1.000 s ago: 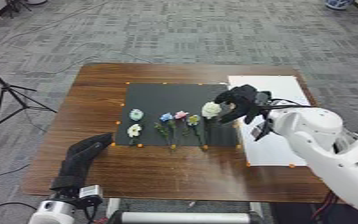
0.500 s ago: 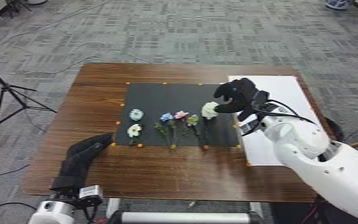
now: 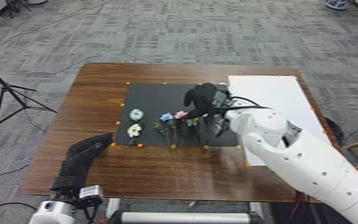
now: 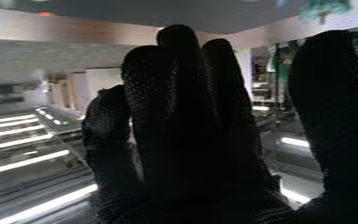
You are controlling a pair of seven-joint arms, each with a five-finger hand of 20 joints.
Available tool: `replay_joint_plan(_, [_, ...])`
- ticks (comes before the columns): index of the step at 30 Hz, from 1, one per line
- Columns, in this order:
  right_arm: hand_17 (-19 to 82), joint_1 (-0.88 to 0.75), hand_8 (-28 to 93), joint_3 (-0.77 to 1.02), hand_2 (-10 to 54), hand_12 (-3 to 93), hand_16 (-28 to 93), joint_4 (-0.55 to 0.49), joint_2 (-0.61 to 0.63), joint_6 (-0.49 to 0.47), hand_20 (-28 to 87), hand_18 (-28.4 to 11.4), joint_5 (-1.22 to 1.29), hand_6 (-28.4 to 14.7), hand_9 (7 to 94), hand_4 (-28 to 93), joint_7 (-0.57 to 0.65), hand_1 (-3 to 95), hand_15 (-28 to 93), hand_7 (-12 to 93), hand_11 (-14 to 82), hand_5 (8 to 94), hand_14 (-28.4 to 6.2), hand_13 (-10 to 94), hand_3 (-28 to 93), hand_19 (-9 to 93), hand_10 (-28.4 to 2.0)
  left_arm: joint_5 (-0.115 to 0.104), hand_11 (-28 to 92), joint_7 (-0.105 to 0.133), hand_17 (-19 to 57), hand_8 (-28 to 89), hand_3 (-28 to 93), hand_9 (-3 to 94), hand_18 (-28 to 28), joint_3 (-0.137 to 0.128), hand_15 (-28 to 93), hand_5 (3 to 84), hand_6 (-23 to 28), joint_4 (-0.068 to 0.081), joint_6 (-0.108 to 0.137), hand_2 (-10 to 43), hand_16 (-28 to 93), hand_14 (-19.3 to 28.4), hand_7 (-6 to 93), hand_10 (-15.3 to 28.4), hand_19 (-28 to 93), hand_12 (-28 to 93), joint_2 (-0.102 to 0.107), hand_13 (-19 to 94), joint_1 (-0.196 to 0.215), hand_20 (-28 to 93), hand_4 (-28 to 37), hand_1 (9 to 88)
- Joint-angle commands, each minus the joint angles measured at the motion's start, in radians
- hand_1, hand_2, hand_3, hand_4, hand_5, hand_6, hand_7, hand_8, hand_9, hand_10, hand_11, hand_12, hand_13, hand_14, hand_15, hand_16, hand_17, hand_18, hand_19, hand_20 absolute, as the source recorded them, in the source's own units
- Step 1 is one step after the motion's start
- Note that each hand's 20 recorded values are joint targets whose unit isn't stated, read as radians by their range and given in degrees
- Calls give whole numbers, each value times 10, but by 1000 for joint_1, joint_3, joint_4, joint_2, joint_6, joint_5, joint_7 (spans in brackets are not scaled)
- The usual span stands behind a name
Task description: Arrange flowers
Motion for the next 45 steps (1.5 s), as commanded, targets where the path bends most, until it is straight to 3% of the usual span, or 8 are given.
replay_joint_plan(1, [302, -39, -100, -19, -95, 213, 348, -24, 23, -9, 602, -231, -42, -1, 727, -217, 5, 347, 615, 228, 218, 601, -140, 645, 708, 751, -120, -1, 192, -3, 1, -92, 715, 448, 137, -7, 106, 498, 25, -6, 1, -83, 36, 153, 177, 122, 72, 112, -11, 318, 19, 170, -177, 289])
replay_joint_plan(12, [306, -79, -102, -12, -95, 215, 351, -3, 28, 24, 602, -230, -46, 0, 728, -220, 31, 360, 619, 232, 226, 606, -136, 650, 711, 755, -117, 0, 192, -13, 2, -92, 717, 448, 137, -6, 105, 499, 24, 7, -26, -84, 36, 152, 177, 123, 71, 112, -5, 318, -2, 170, -178, 288])
replay_joint_plan(17, [316, -67, -53, -61, -95, 216, 349, 19, 33, 136, 598, -226, -34, 5, 745, -238, 50, 434, 623, 250, 234, 629, -127, 659, 696, 763, -114, 3, 191, -16, 2, -92, 716, 448, 137, -3, 105, 499, 25, 9, -29, -83, 36, 152, 176, 123, 72, 112, -4, 318, -10, 170, -179, 289])
replay_joint_plan(19, [325, -66, 38, -67, -95, 293, 352, 32, 30, 182, 596, -223, -27, 3, 780, -242, 49, 510, 623, 269, 185, 655, -120, 674, 633, 767, -103, 2, 191, -16, 2, -92, 713, 448, 137, -2, 105, 499, 25, 10, -30, -81, 36, 152, 176, 122, 72, 112, -4, 318, -11, 170, -179, 290])
replay_joint_plan(22, [341, -49, 61, -96, -95, 381, 357, 59, 31, 280, 598, -219, -2, 5, 865, -237, 37, 578, 618, 280, 102, 720, -109, 697, 604, 769, -85, 1, 191, -16, 2, -92, 713, 448, 137, 1, 106, 499, 26, 9, -27, -81, 36, 152, 175, 122, 72, 112, -5, 319, -9, 170, -178, 289])
replay_joint_plan(28, [353, -26, 58, -101, -95, 396, 365, 52, 48, 425, 604, -220, 54, 7, 901, -243, 37, 608, 620, 279, 94, 758, -104, 713, 602, 772, -74, 2, 191, -12, 2, -91, 712, 448, 137, 1, 106, 499, 26, 6, -24, -79, 36, 152, 176, 123, 72, 112, -7, 318, -3, 170, -177, 290])
replay_joint_plan(35, [352, -40, 65, -25, -95, 402, 376, -19, 115, 421, 609, -222, 70, 7, 910, -243, 56, 607, 618, 273, 88, 768, -107, 713, 608, 768, -72, 4, 192, -15, 2, -92, 712, 448, 137, 2, 106, 499, 27, 7, -27, -79, 36, 152, 176, 123, 71, 112, -8, 318, -6, 170, -177, 289])
replay_joint_plan(45, [348, -133, 65, 32, -95, 404, 382, -12, 191, 329, 610, -219, 69, 9, 910, -244, 39, 603, 617, 275, 84, 768, -107, 707, 613, 764, -73, 2, 191, -12, 1, -92, 712, 448, 137, -6, 106, 499, 28, -1, -16, -79, 35, 152, 175, 123, 72, 112, -11, 318, 11, 170, -177, 289])
